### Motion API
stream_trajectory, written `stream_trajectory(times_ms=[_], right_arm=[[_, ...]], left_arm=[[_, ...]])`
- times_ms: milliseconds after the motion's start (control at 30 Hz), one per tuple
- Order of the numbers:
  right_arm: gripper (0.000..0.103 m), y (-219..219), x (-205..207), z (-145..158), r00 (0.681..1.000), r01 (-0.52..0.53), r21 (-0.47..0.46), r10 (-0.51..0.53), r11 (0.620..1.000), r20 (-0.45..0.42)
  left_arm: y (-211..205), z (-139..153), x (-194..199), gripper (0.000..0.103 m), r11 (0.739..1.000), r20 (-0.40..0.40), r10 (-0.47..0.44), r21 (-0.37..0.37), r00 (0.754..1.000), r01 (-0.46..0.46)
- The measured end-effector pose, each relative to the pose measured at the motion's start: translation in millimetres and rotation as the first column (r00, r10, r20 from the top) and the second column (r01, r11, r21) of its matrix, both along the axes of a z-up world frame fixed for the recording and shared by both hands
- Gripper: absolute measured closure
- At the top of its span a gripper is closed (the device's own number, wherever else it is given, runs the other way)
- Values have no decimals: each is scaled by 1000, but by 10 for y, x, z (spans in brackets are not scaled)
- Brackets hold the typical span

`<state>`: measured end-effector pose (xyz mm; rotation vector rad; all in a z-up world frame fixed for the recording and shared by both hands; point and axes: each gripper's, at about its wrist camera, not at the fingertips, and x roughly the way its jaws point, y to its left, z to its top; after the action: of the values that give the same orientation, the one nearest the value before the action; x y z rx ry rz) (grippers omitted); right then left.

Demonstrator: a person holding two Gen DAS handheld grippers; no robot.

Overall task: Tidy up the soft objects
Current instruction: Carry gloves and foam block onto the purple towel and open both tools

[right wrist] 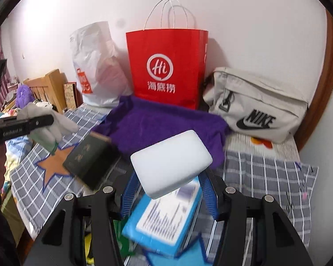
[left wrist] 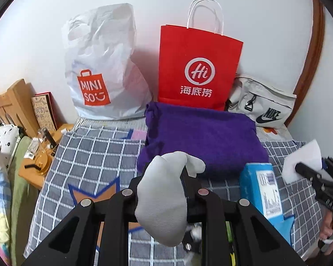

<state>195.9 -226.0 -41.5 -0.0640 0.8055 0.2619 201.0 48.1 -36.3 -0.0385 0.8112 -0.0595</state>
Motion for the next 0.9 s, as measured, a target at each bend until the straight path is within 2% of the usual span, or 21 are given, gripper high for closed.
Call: stream_trajectory(times_ms=[233, 500, 700, 833, 900], right_arm=[[50, 21, 634, 29, 999, 29, 18, -28, 999, -31], [50, 101, 1244, -17, 1000, 3, 36, -2, 999, -18], [50, 47, 1661, -414, 996, 3, 12, -2, 1000, -90], [49, -39, 1854, -717, 985, 26, -13, -28, 1000, -168], [49, -73, 1890, -805, 985, 38, -19, -41, 999, -170]], left_arm=[[-6, -9, 438, 82, 1000, -21, 13, 14, 1000, -13], [-91, -76, 902, 82, 999, -40, -1, 32, 999, 3], [-179, -316, 1273, 82, 1000, -87, -12, 0, 996, 12], [-286, -476, 1504, 82, 1000, -119, -19, 13, 993, 20], [-345, -543, 1652, 82, 1000, -138, -26, 14, 990, 28]])
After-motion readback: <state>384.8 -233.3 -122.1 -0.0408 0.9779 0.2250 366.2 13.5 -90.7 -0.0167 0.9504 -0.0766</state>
